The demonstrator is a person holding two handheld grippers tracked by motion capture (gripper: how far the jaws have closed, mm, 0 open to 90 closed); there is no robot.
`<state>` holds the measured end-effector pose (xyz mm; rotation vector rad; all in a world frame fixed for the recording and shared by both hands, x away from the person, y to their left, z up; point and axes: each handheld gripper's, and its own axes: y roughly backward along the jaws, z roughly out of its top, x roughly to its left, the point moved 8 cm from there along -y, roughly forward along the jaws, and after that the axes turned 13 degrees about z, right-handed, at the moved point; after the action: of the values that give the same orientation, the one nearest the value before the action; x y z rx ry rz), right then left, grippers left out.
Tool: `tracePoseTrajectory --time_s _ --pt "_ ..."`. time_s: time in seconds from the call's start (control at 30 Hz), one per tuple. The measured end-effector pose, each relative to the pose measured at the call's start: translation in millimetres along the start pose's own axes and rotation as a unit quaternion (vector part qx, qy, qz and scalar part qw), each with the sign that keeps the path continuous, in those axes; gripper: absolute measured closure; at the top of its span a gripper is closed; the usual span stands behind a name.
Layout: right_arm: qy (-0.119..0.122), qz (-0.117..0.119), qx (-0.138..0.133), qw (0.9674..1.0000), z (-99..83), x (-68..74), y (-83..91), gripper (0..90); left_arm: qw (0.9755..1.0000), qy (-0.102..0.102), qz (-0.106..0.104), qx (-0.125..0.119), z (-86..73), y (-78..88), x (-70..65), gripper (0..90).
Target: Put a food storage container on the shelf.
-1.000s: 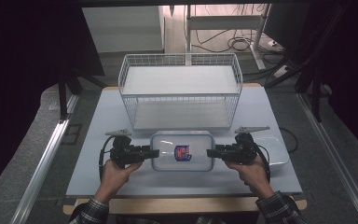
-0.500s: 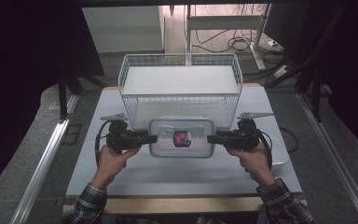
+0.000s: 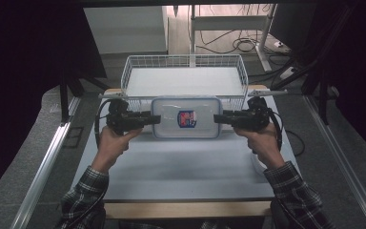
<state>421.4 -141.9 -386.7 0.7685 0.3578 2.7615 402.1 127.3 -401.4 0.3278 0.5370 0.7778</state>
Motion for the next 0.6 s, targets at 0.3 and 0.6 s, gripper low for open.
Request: tracePoseTrajectory --time_s 0.3,0.6 --pt "0.015 -0.004 -0.010 0.9998 45.3 -5.9 -0.4 53.9 0.9999 -0.002 0.001 -0.014 42.6 1.8 10.6 52.9" --pt "0.010 -0.009 -0.021 0.9997 77.7 -21.7 0.1 53.7 0.9998 -0.004 0.000 -0.021 80.4 -6.7 23.3 52.8"
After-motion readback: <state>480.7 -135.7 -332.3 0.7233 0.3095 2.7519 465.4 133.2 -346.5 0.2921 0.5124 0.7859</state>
